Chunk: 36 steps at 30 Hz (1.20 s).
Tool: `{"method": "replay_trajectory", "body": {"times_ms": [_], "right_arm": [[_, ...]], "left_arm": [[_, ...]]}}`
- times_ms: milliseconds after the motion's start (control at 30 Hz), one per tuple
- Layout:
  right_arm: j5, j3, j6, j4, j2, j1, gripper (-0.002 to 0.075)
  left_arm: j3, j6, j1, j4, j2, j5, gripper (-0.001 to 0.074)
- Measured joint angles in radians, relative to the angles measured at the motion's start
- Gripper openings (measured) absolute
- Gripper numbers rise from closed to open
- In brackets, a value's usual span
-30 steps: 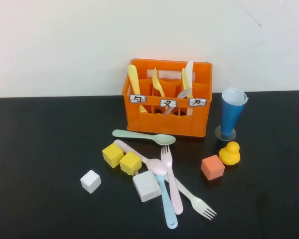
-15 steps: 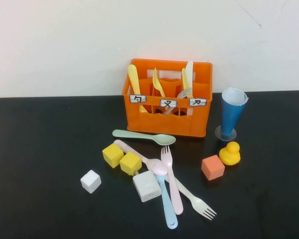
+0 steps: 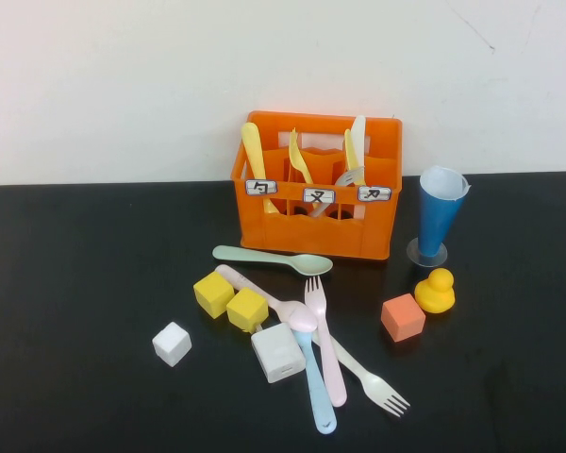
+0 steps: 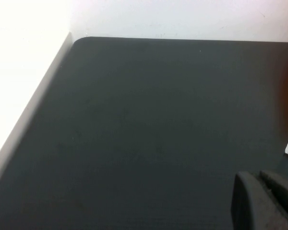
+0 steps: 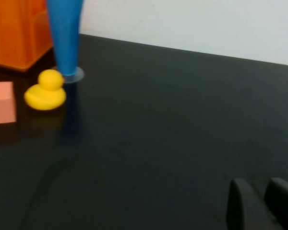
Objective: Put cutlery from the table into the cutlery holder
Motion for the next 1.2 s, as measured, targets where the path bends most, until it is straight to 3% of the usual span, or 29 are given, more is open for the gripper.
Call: {"method": "replay_trajectory", "body": {"times_ms": [200, 1200], "right_arm": [[0.0, 0.0, -0.003, -0.004, 0.0, -0.041, 0.009], [0.0, 0.0, 0.015, -0.008, -0.002, -0.04, 0.009]], "left_arm": [[0.0, 0.0, 0.0, 0.0, 0.0, 0.0, -0.0001], [0.0, 0.003, 0.0, 0.0, 0.0, 0.0, -0.0001]]}}
